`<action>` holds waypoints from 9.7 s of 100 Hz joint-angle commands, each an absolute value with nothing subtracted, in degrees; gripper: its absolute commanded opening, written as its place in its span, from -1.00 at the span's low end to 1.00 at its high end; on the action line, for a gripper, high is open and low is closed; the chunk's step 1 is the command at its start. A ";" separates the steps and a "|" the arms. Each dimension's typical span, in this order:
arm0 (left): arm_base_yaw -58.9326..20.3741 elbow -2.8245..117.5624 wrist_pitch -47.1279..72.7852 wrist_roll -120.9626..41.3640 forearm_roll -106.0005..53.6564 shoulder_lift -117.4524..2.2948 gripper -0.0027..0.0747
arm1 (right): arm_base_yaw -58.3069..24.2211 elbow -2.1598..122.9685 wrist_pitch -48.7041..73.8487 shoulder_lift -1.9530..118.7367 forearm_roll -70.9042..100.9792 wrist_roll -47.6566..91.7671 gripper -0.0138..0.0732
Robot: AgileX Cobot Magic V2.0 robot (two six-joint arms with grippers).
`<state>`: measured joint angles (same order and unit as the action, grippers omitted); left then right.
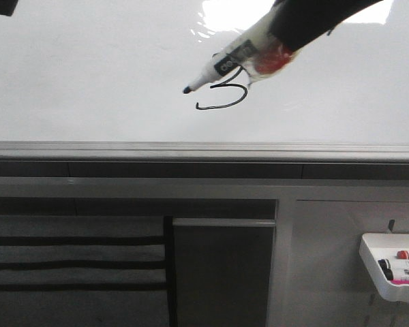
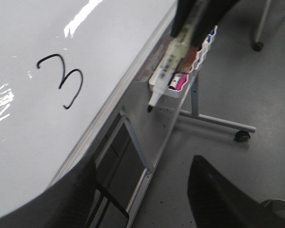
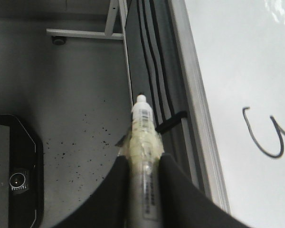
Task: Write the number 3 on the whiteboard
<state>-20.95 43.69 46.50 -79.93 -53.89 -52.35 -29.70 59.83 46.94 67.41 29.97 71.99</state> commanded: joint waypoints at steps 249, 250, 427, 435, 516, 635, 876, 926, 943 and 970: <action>-8.70 45.25 3.45 -63.18 -68.79 -79.85 -0.98 | -17.75 61.19 41.92 58.66 32.42 62.24 0.06; -8.70 45.25 3.43 -63.18 -68.94 -79.96 -0.98 | -17.75 61.19 41.92 58.66 32.42 62.24 0.06; -8.31 40.28 20.23 -10.33 -3.40 -41.50 -0.07 | -0.06 47.97 35.99 43.10 16.51 16.61 -0.29; -8.31 35.64 15.25 -10.33 -5.84 -37.50 -0.07 | -0.06 43.11 30.45 39.06 16.51 16.61 -0.40; -8.42 26.75 4.33 -10.33 -9.96 -32.14 -0.98 | -0.06 29.83 14.65 29.29 16.51 16.72 -0.84; -4.40 -0.75 -6.27 -10.44 -9.53 1.85 -0.98 | -0.06 29.83 15.03 29.39 16.51 16.72 -0.84; -4.40 -0.75 -5.09 -1.44 0.36 1.85 -0.98 | 1.67 -2.10 -3.50 -1.35 -0.54 -1.06 -0.84; -4.40 -0.75 -5.09 -1.44 0.36 1.85 -0.98 | 1.67 -2.10 -3.50 -1.35 -0.54 -1.06 -0.84; -4.40 -0.75 -5.09 -1.44 0.36 1.85 -0.98 | 1.67 -2.10 -3.50 -1.35 -0.54 -1.06 -0.84; -4.40 -0.75 -5.09 -1.44 0.36 1.85 -0.98 | 1.67 -2.10 -3.50 -1.35 -0.54 -1.06 -0.84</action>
